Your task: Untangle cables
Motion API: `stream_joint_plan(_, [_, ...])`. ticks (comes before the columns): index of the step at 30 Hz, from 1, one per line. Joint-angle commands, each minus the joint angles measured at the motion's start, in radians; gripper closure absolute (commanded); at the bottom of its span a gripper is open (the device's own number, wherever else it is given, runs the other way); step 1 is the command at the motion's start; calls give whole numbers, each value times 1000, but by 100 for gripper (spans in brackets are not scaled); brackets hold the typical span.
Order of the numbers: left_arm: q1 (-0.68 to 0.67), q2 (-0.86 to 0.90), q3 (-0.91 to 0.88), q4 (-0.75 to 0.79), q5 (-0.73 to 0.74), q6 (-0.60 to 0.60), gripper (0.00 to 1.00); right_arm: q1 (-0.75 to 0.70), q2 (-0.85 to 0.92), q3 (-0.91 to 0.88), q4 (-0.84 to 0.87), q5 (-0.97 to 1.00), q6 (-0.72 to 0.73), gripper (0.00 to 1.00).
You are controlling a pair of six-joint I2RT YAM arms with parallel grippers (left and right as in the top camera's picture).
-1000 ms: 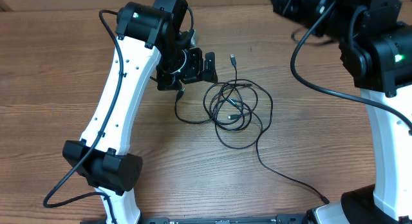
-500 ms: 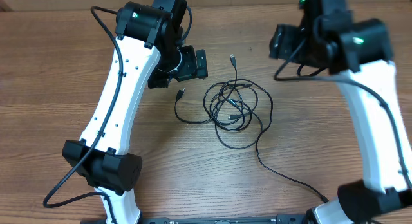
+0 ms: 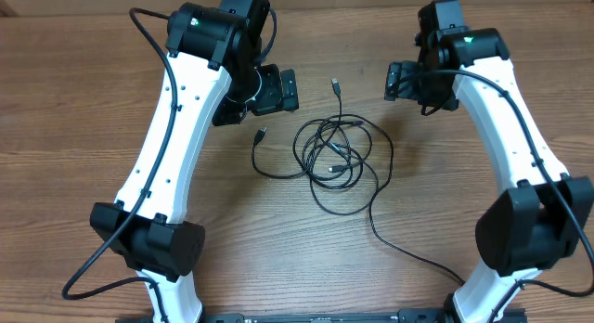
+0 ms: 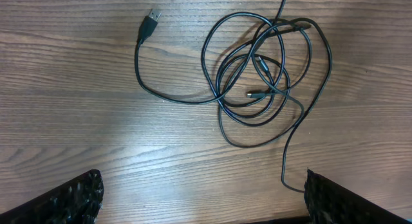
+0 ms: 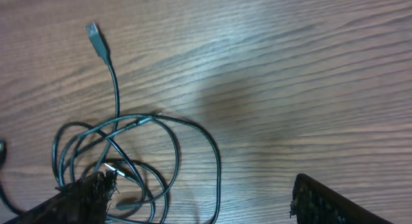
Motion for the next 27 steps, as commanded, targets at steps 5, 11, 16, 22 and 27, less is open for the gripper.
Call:
stream_joint_plan(5, [-12, 3, 14, 0, -27, -17, 0, 13, 89, -3, -30, -41, -62, 20])
stream_joint_plan(11, [-5, 3, 14, 0, -29, -17, 0, 13, 123, -72, -3, -40, -62, 21])
stream_joint_plan(16, [-10, 3, 14, 12, -40, -18, 1, 17, 124, -169, 93, -40, -61, 34])
stream_joint_plan(22, [-16, 3, 14, 19, -41, -17, 0, 17, 125, -259, 182, -41, -39, 46])
stream_joint_plan(27, [-16, 3, 14, 21, -44, -17, 0, 23, 125, -310, 221, -40, -39, 57])
